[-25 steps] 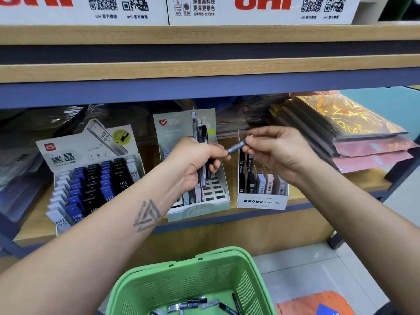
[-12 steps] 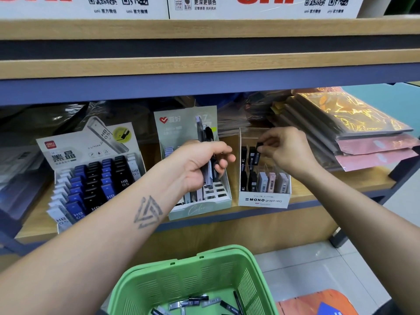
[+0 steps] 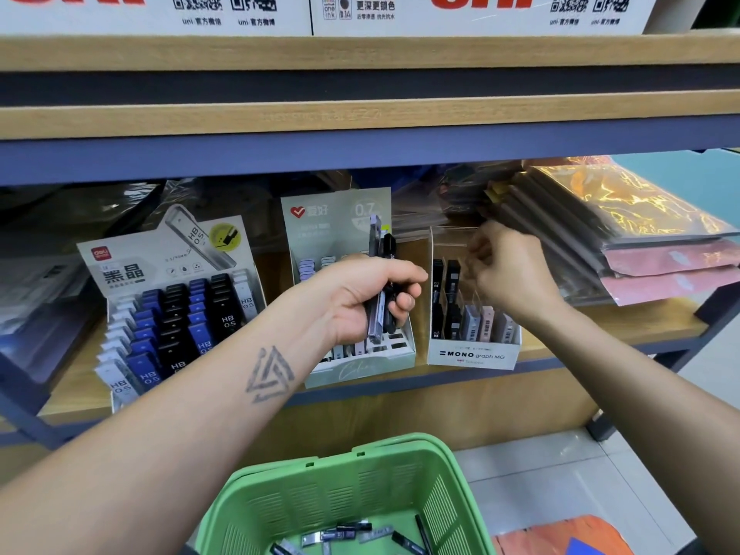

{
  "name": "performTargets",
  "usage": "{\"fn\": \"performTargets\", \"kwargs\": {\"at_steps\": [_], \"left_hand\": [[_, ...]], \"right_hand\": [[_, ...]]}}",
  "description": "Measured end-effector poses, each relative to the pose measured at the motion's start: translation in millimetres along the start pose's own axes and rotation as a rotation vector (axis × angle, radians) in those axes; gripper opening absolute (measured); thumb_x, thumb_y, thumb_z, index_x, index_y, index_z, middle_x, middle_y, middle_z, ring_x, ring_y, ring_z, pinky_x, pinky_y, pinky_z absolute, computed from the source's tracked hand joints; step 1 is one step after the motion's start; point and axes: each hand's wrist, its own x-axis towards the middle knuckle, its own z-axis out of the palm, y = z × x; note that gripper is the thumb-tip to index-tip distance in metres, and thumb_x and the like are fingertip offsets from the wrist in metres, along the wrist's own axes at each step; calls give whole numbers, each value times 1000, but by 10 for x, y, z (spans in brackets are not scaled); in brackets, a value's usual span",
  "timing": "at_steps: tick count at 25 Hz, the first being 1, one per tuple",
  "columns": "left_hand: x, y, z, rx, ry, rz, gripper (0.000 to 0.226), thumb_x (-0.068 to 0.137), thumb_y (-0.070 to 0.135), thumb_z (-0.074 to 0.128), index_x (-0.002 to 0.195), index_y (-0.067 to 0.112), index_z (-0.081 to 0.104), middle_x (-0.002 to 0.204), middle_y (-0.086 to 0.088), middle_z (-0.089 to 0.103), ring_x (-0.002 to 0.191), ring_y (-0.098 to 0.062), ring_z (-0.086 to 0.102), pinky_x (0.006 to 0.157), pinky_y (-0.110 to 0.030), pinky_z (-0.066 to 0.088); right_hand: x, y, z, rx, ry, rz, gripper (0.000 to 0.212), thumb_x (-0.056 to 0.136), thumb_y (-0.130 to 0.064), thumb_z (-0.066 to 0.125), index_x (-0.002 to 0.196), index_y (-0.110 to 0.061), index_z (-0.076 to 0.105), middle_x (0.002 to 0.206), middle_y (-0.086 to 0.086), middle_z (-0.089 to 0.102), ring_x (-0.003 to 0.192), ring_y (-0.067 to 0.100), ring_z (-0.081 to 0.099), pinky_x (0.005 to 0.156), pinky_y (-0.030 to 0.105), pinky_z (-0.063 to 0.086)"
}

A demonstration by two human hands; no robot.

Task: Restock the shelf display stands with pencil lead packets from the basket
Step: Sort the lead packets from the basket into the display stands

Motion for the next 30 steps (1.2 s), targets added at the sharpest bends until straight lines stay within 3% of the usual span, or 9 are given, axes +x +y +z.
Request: {"fn": "performTargets", "kwargs": {"at_steps": [2,4,7,14,17,20,24,27,30], "left_hand": [[-34,8,1,-16,-61,-19,3,95,1,57,92,4,57,65,-6,56,45,-8,47,41,-14,36],[-65,8,5,-29,-104,-29,7,95,-1,51,100,2,56,67,-8,56,47,-9,47,42,-14,37],[-96,1,12,-61,-174,-49,13,95,-4,46,105,1,53,74,-13,57,50,-11,49,43,-15,40],[-201,39,-49,-97,-175,-78,26,96,3,56,118,-9,60,91,-23,70,72,-25,73,65,-31,62],[-210,59,-90,-112,-148,-79,28,98,8,55,120,-10,58,96,-27,71,66,-23,72,60,-27,61],[-194,71,-144,-109,-134,-64,25,101,16,52,119,-2,56,93,-24,70,53,-12,57,43,-12,45],[-163,103,-258,-116,-39,-22,18,100,14,52,110,-2,53,80,-18,66,47,-7,45,36,-10,33],[-162,158,-338,-45,26,25,17,98,17,58,102,2,54,69,-10,58,42,-7,43,32,-12,32],[-165,176,-344,110,57,61,17,96,20,64,99,5,58,65,-7,54,41,-7,42,31,-13,30]], "right_hand": [[9,-126,-96,303,-49,36,10,90,-15,70,101,-14,70,89,2,73,84,17,70,73,29,56],[-52,-321,-140,762,-306,137,17,94,-18,69,108,-10,74,96,5,76,92,18,73,83,33,59],[-149,-462,-81,1024,-528,202,15,96,-11,64,102,-3,75,89,9,73,84,19,68,77,28,57],[-84,-412,-143,1313,-452,480,6,92,-7,66,96,-5,69,84,10,74,75,17,68,69,25,56],[-66,-395,-121,1291,-363,481,13,94,0,63,106,-2,66,82,12,74,68,16,69,61,21,56],[-61,-371,-95,1279,-313,452,19,94,3,62,113,-1,65,87,14,74,70,17,70,63,23,58],[-68,-334,-114,1222,-343,391,17,92,5,62,108,0,65,90,19,74,83,28,74,71,28,61],[-101,-377,-155,925,-386,137,13,89,-4,71,103,-2,72,93,16,76,90,29,73,83,34,61],[-136,-533,-147,625,-410,-115,16,83,-14,81,98,-10,76,91,7,77,88,21,73,84,31,60]]}}
